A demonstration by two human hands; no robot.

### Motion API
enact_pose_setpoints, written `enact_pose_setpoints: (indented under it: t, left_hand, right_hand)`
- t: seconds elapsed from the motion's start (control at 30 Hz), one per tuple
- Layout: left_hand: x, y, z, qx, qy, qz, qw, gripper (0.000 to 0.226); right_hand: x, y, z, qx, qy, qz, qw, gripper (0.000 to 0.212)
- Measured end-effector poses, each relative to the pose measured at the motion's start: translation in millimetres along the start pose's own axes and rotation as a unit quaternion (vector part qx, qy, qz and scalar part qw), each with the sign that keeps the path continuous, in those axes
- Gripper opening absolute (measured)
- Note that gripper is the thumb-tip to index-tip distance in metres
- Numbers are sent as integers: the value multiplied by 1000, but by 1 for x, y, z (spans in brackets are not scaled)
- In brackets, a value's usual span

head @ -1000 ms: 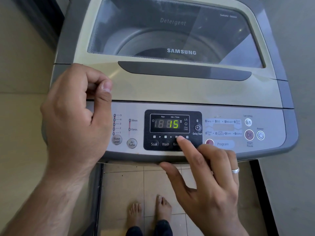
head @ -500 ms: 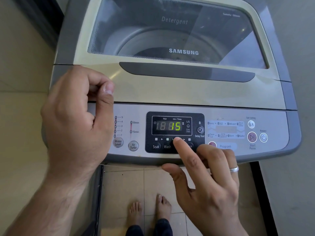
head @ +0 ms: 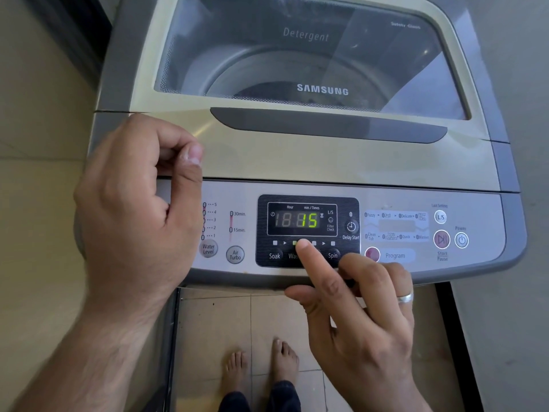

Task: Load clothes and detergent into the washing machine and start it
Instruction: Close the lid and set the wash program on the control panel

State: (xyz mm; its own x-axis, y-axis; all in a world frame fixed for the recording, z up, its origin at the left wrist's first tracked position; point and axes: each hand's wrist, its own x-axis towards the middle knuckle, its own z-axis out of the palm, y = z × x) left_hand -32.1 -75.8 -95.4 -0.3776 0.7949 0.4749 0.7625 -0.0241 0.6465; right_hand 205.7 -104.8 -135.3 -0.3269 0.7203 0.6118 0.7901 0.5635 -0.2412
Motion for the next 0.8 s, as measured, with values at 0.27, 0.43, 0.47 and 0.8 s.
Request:
enact_pose_setpoints:
  t: [0.27, 0.43, 0.47, 0.8]
  left_hand:
    - [0, -1, 0, -1, -5, 2, 1000, 18]
    - [-1, -1, -2, 2, -19, -5, 1000, 19]
    - [-1, 0, -2, 2, -20, -4, 1000, 19]
    - [-2, -7, 1, -25, -28, -33, 999, 20]
  right_hand:
    - [-1, 3, 0, 1, 0, 14, 1000, 47]
    - [-2, 3, 1, -4, 11, 9, 1000, 43]
    - [-2, 3, 0, -6, 11, 7, 1000, 42]
    - [-8, 24, -16, 24, 24, 16, 999, 43]
